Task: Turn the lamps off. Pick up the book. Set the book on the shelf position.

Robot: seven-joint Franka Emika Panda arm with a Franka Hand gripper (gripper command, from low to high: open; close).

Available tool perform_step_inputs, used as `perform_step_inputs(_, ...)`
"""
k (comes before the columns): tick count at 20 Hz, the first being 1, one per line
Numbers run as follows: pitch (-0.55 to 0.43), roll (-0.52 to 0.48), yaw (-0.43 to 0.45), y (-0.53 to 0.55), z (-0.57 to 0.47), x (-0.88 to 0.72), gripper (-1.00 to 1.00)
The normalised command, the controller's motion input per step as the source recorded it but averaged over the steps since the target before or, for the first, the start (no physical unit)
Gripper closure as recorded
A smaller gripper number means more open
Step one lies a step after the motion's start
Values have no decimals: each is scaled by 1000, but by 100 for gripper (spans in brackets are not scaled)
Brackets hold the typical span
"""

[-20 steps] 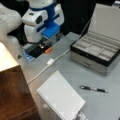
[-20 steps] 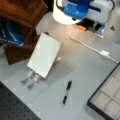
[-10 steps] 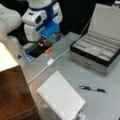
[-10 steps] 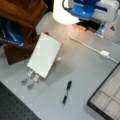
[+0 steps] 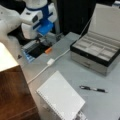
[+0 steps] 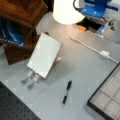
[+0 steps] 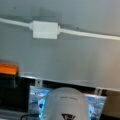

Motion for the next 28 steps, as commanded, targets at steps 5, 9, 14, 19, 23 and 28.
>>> perform_step_inputs(5,-50,55,10,268,-195,-425,-100)
perform_step_inputs(9,-62,22,16,211,-204,-446,-100)
perform_step_inputs(14,-145,28,-82,270,-308,-460,-100)
perform_step_inputs(19,-208,74,-169,335,-347,-432,-100)
perform_step_inputs(23,-241,74,-195,335,-206,-343,-100)
perform_step_inputs(28,-236,23,-166,228,-133,-278,-100)
